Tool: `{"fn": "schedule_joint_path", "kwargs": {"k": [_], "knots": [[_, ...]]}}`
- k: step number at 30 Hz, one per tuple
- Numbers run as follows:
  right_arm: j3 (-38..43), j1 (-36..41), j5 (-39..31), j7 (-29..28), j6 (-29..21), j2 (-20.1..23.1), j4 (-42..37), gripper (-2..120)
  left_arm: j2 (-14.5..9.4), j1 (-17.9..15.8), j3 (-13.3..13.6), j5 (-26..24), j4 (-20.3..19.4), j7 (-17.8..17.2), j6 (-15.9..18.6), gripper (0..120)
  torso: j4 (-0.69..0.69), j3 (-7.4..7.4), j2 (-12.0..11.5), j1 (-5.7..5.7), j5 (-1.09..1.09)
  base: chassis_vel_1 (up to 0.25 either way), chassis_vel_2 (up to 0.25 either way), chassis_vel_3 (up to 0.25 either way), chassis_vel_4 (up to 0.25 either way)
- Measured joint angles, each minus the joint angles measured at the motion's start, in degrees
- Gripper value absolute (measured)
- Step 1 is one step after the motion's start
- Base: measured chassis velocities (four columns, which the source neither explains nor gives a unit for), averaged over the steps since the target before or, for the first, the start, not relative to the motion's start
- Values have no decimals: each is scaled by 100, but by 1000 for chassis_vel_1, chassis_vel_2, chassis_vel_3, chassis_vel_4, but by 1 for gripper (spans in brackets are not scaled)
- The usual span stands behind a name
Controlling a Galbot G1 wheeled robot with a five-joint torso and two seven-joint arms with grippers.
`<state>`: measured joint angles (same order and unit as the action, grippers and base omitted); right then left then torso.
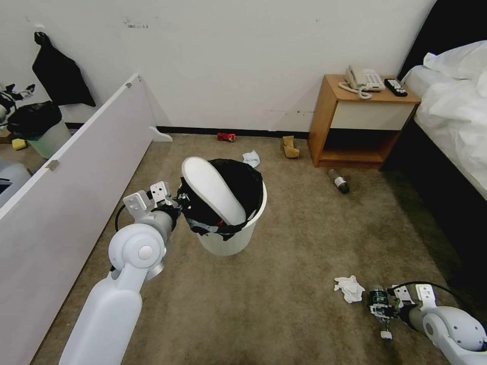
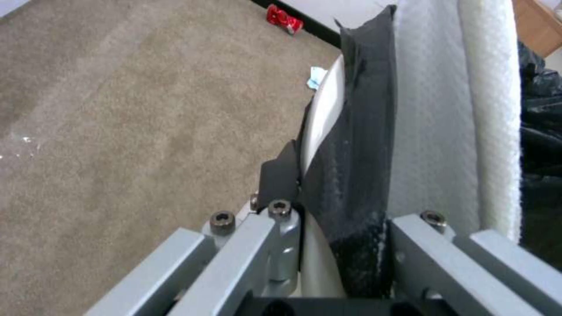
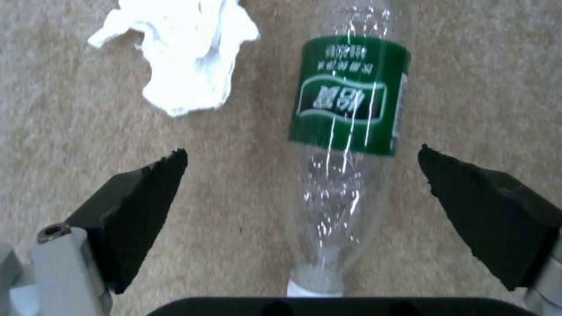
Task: Pick up the trash bin and place the garbage on the floor into it.
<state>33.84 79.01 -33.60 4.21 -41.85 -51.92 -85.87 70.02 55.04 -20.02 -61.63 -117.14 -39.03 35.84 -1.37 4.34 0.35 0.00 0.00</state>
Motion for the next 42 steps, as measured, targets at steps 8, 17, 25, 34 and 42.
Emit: {"fn": "schedule_joint_path", "kwargs": {"k": [8, 17, 25, 34, 42], "knots": [[-150, -412, 129, 135, 229, -158, 467, 100, 23, 5, 13, 26, 46, 5, 0, 4, 0, 0, 0, 0, 0, 0, 0, 0, 0], [-240, -858, 405, 298, 498, -368, 1047, 100, 24, 1, 15, 40, 90, 23, -5, 4, 0, 0, 0, 0, 0, 0, 0, 0, 0], [-282, -1125, 545, 379, 638, -534, 1434, 100, 42, -64, 29, 45, 171, 46, -12, 4, 0, 0, 0, 0, 0, 0, 0, 0, 0], [-235, -1123, 691, 514, 693, -584, 1568, 80, 61, -106, 55, 82, 242, 112, -29, 4, 0, 0, 0, 0, 0, 0, 0, 0, 0], [-198, -1119, 761, 609, 714, -574, 1612, 53, 81, -105, 66, 105, 261, 117, -35, 4, 0, 0, 0, 0, 0, 0, 0, 0, 0]]}}
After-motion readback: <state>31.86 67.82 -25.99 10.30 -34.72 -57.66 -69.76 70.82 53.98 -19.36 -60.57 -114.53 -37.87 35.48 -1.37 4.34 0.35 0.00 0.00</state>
